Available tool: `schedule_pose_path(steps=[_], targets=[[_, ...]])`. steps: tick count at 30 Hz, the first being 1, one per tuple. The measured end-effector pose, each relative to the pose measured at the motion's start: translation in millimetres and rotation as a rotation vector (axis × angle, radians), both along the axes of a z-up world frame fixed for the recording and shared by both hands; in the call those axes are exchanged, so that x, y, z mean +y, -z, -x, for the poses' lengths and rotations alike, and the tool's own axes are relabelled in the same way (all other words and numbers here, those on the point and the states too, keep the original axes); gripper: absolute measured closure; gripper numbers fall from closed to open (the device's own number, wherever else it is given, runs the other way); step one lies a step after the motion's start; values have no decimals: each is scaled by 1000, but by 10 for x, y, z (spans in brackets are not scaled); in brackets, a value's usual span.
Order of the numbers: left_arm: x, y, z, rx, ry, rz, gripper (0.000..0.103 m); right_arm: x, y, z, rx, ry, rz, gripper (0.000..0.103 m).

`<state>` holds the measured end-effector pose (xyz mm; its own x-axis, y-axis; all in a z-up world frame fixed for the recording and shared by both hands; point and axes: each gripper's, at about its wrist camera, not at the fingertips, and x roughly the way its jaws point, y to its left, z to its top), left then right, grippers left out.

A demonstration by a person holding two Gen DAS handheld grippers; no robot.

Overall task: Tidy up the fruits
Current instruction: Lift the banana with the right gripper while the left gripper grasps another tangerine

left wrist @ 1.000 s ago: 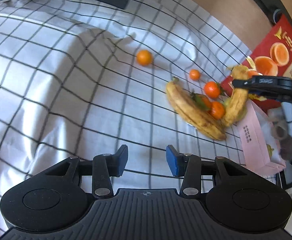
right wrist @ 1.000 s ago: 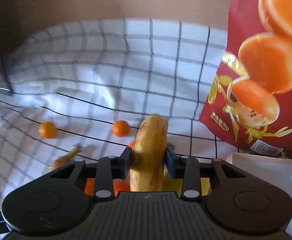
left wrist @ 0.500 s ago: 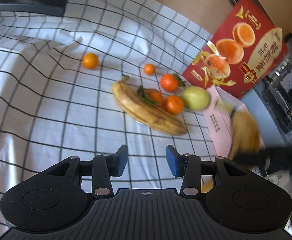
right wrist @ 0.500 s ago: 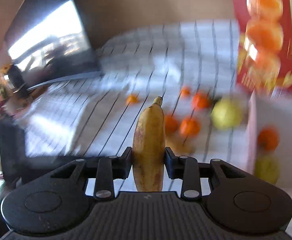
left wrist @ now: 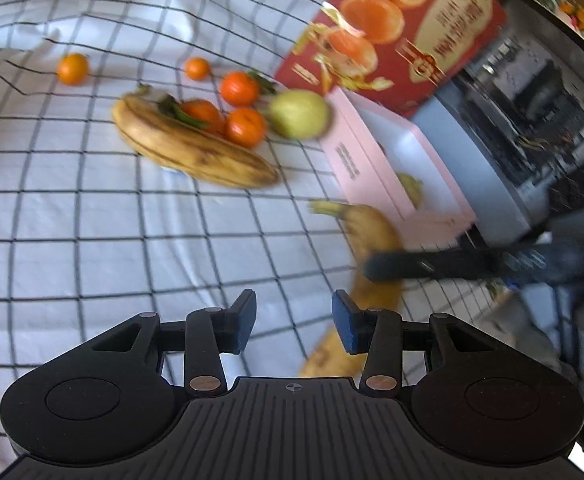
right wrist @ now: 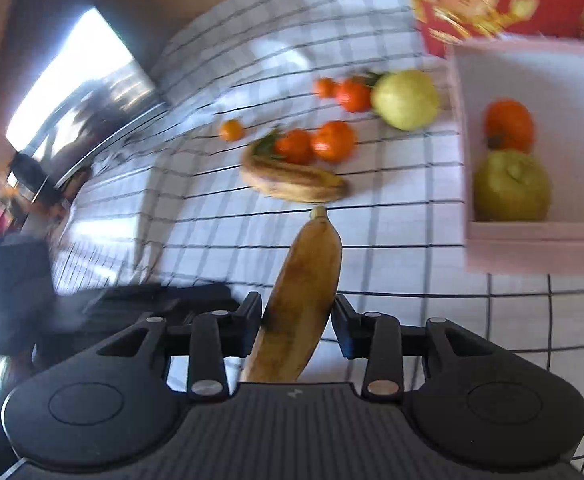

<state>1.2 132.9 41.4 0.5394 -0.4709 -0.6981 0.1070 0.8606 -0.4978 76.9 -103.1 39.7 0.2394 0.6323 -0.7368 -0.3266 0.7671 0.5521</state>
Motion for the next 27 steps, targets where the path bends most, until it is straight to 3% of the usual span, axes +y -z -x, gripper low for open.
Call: schedule_pose_path(steps=[6,10,15,17,21,23,27], targets=[[-161,36,26,24,88,22,57,15,202,-135,8,27,18,63],[-262,70,49,37,129,46,57,104,180,-121,-57,4,131,62],[-227,11,-6,18,133,20,57,56,128,-81,-92,4,167,61],[-112,-65,-73,-3,87,-12,57,14,98,-46,-115,18,178,59],[18,-246,-278,-79,-22,-157,57,-66,-7,146,-192,76,237,52],[7,-294,-424,-120,-38,-210,57,-57,-53,296,-231,96,280,45],[-125,-300,-728,-169,-46,-259,57,72,-10,532,-199,135,284,38]])
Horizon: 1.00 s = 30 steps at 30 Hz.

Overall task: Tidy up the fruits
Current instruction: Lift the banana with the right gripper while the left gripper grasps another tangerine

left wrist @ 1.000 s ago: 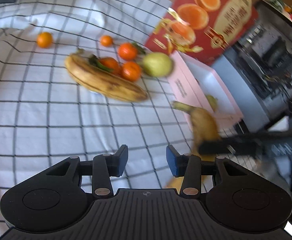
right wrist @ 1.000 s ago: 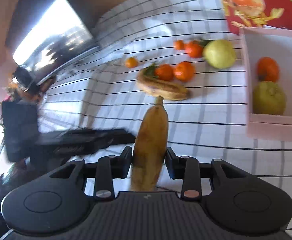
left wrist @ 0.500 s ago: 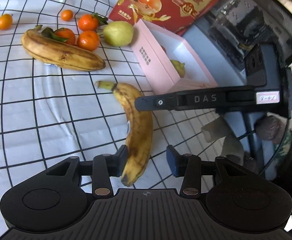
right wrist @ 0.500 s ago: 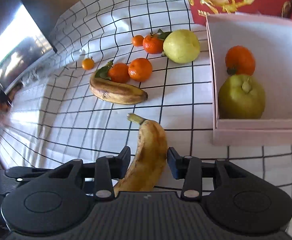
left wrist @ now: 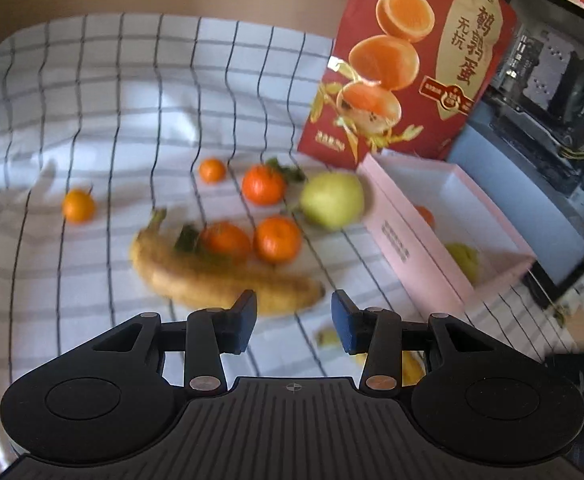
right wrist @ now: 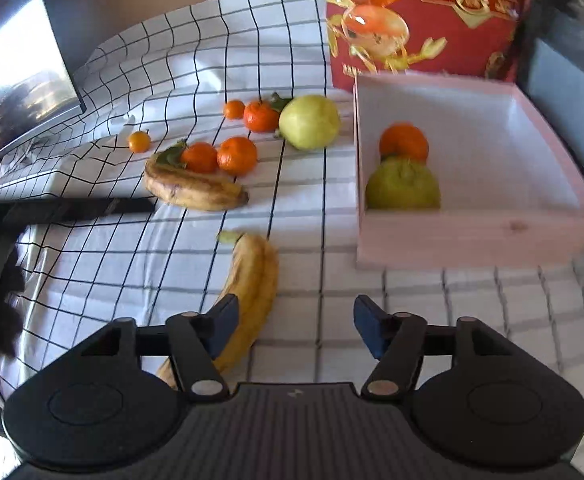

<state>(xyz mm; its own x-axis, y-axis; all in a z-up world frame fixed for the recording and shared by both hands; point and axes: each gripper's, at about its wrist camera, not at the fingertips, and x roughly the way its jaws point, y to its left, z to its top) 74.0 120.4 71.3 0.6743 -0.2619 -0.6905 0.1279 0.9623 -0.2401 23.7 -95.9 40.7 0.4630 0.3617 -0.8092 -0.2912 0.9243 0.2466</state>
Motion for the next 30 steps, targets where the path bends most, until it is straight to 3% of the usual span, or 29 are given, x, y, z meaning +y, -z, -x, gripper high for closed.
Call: schedule_pose_path(steps=[3,6,10,14,18,24,30], targets=[[-124,51,-254,-29,6,-47,57,229,89,41,18,16,18,38],[-223,140,-508,-8,25,-107,57,414,178,-21,42,38,33,37],[-193,146,-572,-21,-21,-116,58,490,216,5,24,9,66,38],[-194,166,-614,-21,-4,-115,58,449,155,93,-10,-45,60,53],[-303,250,-761,3,36,-158,57,453,122,181,-42,-89,94,60],[-401,363,-909,25,61,-232,57,428,101,219,-57,-101,90,57],[-383,414,-982,11,76,-244,55,352,116,255,-64,-88,81,43]])
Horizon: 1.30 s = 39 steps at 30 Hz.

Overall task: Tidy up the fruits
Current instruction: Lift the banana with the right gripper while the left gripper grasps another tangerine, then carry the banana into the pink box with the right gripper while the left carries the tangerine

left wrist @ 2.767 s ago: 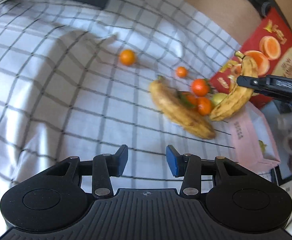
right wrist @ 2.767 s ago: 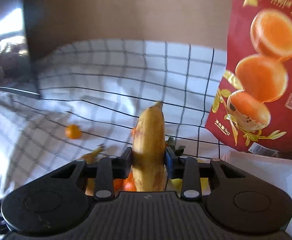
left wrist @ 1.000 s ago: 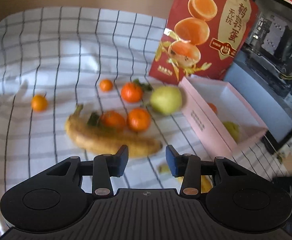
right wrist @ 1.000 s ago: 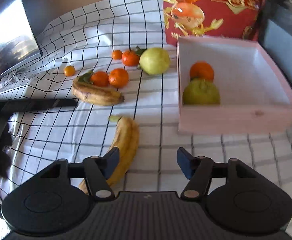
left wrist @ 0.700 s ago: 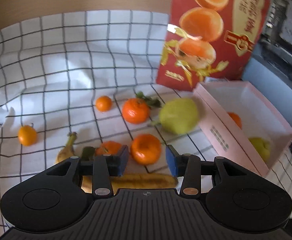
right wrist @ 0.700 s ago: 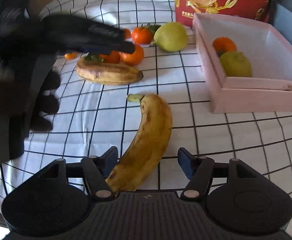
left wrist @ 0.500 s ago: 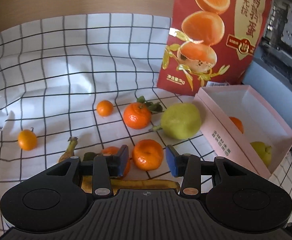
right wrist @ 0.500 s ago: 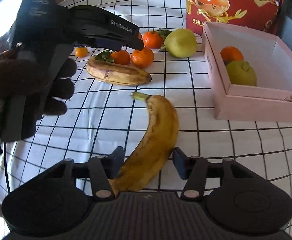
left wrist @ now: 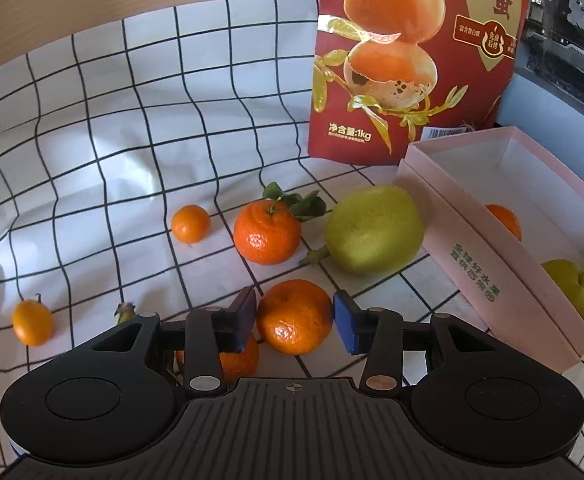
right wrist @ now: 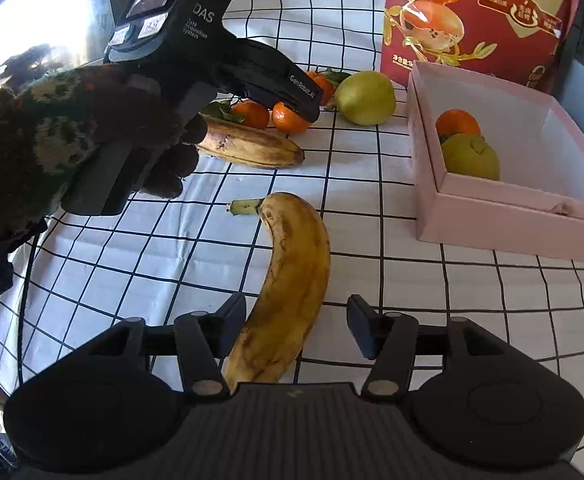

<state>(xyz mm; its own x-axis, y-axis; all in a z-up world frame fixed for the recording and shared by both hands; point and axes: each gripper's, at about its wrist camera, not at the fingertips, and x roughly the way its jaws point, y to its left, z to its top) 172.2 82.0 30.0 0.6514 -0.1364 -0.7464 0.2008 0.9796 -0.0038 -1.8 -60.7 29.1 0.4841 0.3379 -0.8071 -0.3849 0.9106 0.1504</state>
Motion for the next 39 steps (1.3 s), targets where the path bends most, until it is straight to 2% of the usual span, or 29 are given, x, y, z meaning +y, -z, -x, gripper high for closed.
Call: schedule_pose_path(steps=[9,15,18,25,31,36,39], targets=[[4,9,-48,39,17,-2,55,-15,-13,56,-24,-4,10,38],[57,-60,109,6,35,30,56,-38,-10,62,-23,11,5,35],[128,-200,320,-27,35,72,56,-47,-9,66,-25,15,2,35],[312,-434,1041,-34,-3,160,56,-1,10,35,-30,-7,25,30],[494,-295,1550,55,-80,218,56,110,122,-71,-17,-3,52,30],[543,-208,1837,84,-102,226,56,165,181,-215,-19,25,48,30],[543,-185,1963,98,-106,238,56,199,206,-242,-39,18,69,34]])
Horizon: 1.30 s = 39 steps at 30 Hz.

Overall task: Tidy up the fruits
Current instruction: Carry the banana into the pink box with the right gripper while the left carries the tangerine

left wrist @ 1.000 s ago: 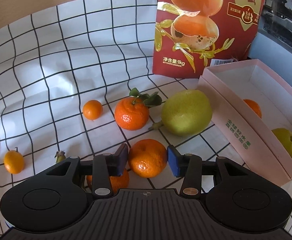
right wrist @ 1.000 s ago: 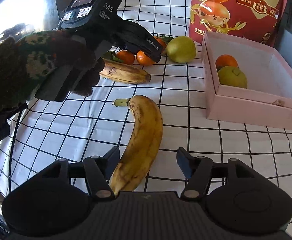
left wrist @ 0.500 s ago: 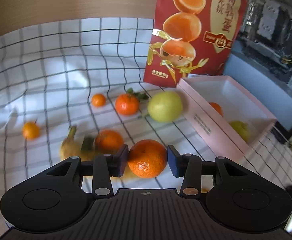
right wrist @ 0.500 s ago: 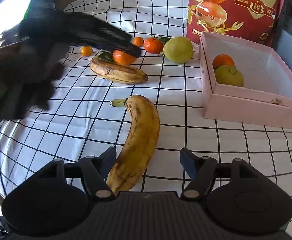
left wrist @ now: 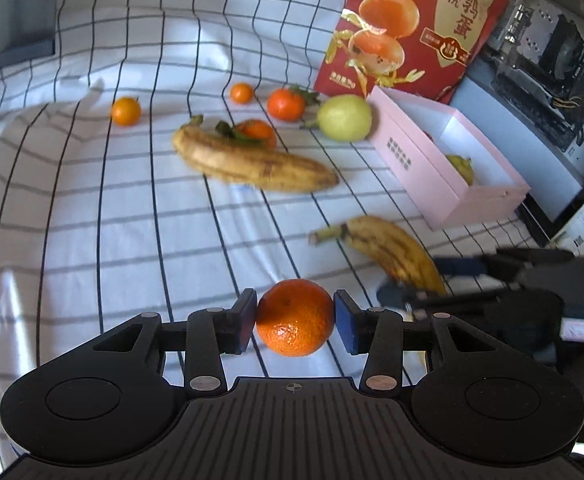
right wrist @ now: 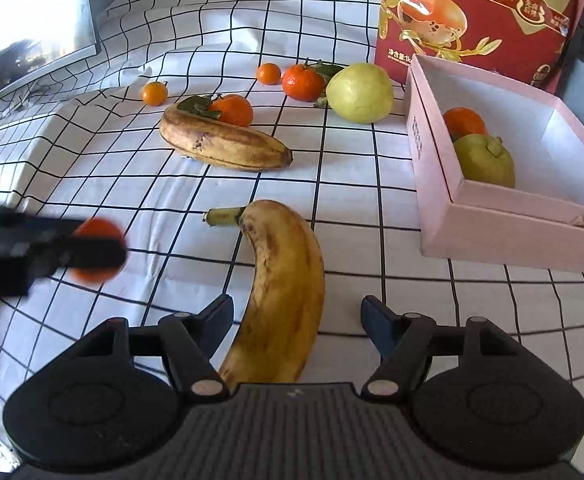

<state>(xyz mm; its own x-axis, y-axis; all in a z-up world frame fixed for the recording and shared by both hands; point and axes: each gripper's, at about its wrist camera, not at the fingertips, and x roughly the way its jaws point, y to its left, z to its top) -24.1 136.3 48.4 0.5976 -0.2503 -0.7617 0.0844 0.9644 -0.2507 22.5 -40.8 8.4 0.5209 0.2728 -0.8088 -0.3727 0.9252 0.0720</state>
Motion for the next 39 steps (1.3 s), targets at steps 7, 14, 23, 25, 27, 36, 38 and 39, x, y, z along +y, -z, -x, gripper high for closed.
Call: schedule_pose_path(steps=[7,14,23,25,27,36,38,39], targets=[[-103,35,87,28,31,-10,56,30,-14,42,-35,-67,-3,60],[-282,38,0,41,91,-7,56,-95,-95,26,6,-45,-42,67],[-656,-151,-139,1,195,-35,56,-602,-408,109,-29,55,-129,67],[-751,-284,-220,-34,220,-37,56,-795,-603,103,-65,85,-170,67],[-850,-439,-324,-75,238,-32,56,-1002,-856,59,-128,119,-192,67],[-1176,-708,-699,-162,207,74,56,-1832,-1362,-789,-210,253,-147,67],[-1232,-634,-705,-133,183,77,56,-1922,-1227,-1049,-154,242,-157,67],[-1247,-586,-709,-112,170,77,56,-1949,-1132,-1190,-118,239,-167,67]])
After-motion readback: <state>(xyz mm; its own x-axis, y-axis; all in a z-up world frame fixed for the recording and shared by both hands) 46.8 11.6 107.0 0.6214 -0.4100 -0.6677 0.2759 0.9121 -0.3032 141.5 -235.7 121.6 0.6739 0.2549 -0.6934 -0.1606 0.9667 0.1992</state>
